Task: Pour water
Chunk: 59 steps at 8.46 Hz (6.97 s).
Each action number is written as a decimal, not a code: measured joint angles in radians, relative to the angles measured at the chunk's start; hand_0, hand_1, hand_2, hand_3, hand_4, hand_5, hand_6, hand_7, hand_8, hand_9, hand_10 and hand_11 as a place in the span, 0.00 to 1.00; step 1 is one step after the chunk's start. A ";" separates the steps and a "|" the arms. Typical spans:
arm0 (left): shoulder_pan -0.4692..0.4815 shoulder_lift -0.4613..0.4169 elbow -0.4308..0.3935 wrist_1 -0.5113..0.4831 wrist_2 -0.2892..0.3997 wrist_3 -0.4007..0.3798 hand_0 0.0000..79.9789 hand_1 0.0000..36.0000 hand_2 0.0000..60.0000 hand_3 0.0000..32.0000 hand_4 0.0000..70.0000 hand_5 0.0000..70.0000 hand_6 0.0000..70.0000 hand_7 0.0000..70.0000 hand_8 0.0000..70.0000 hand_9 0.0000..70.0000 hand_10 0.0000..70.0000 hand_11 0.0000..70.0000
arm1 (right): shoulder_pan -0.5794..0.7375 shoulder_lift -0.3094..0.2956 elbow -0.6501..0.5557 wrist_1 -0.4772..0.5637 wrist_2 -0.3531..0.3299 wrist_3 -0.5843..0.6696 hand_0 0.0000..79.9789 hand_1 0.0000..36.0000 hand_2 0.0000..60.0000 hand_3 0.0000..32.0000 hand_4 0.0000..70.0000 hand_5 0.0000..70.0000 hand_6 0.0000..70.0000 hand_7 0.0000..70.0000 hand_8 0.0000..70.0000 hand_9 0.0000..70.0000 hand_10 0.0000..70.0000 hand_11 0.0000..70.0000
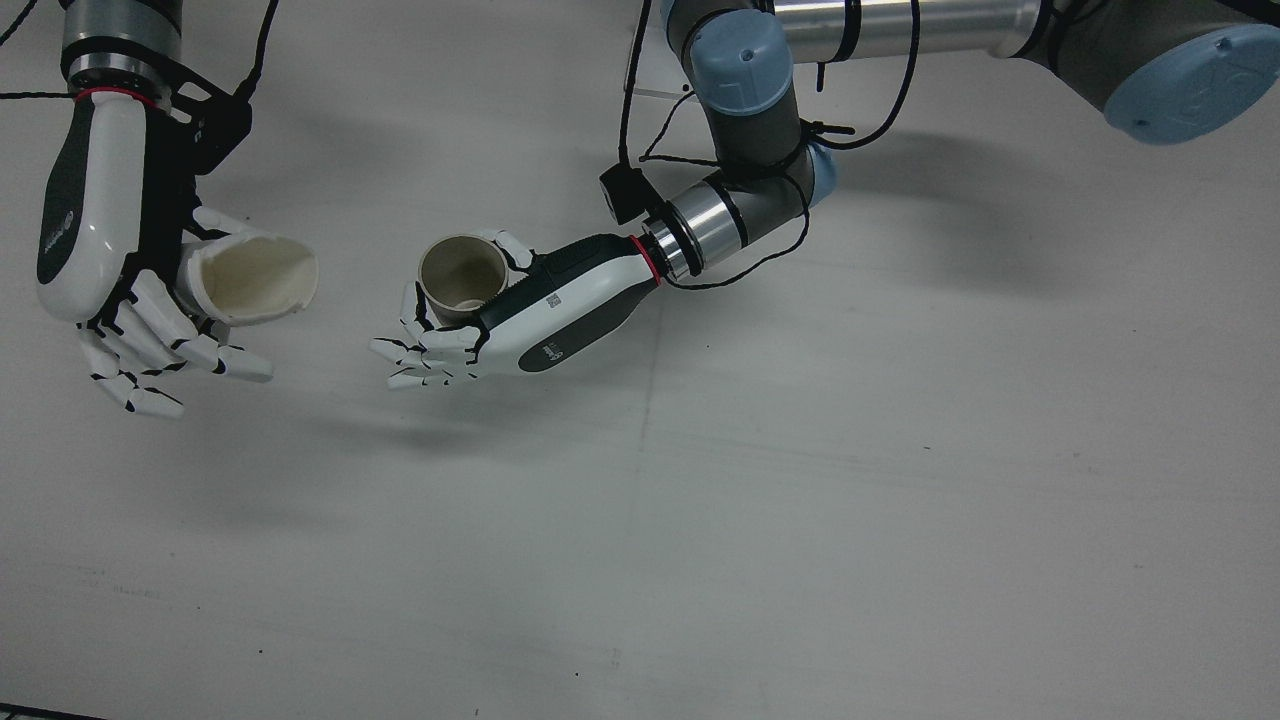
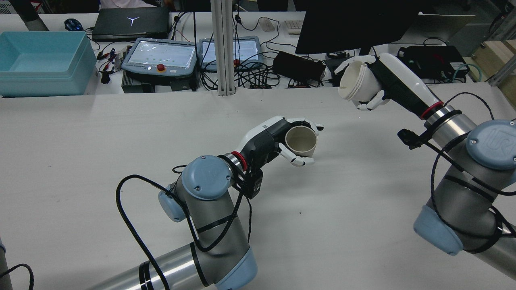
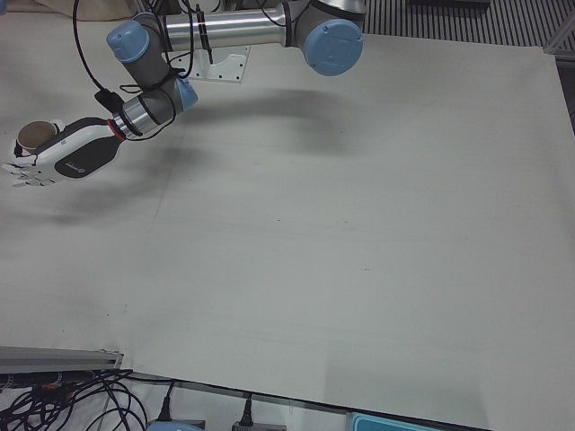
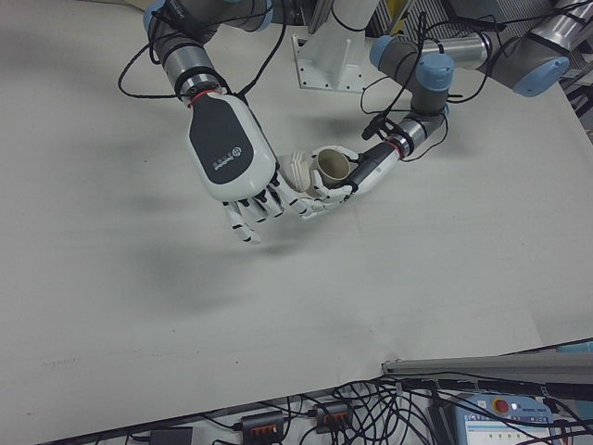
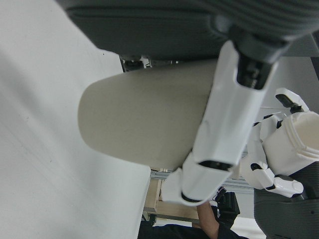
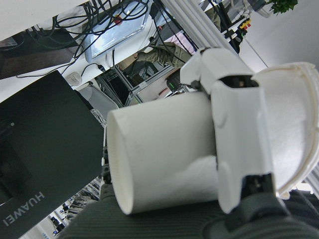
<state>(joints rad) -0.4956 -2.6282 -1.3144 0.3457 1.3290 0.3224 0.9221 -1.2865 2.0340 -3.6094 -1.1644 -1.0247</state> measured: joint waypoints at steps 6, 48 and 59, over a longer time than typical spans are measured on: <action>-0.087 0.222 -0.282 0.067 0.089 -0.010 1.00 1.00 1.00 0.00 0.52 1.00 0.33 0.25 0.19 0.12 0.12 0.24 | 0.283 -0.149 -0.008 0.084 -0.083 0.397 1.00 1.00 0.89 0.00 0.32 0.40 1.00 1.00 0.89 1.00 0.45 0.68; -0.474 0.846 0.077 -0.672 0.272 -0.041 1.00 0.50 0.00 0.00 0.41 0.00 0.22 0.16 0.12 0.01 0.03 0.08 | 0.556 -0.230 -1.043 1.113 -0.235 0.665 0.83 0.95 1.00 0.00 0.57 0.43 1.00 1.00 1.00 1.00 0.72 1.00; -0.629 0.907 0.050 -0.710 0.273 -0.129 0.64 0.03 0.00 0.18 0.24 0.00 0.11 0.04 0.04 0.00 0.00 0.00 | 0.315 -0.150 -1.060 1.113 -0.052 0.555 0.79 0.92 1.00 0.00 0.60 0.43 1.00 1.00 1.00 1.00 0.79 1.00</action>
<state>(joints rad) -1.1251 -1.7213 -1.2644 -0.3645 1.6018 0.1937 1.2369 -1.4360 0.9740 -2.4964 -1.2161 -0.4693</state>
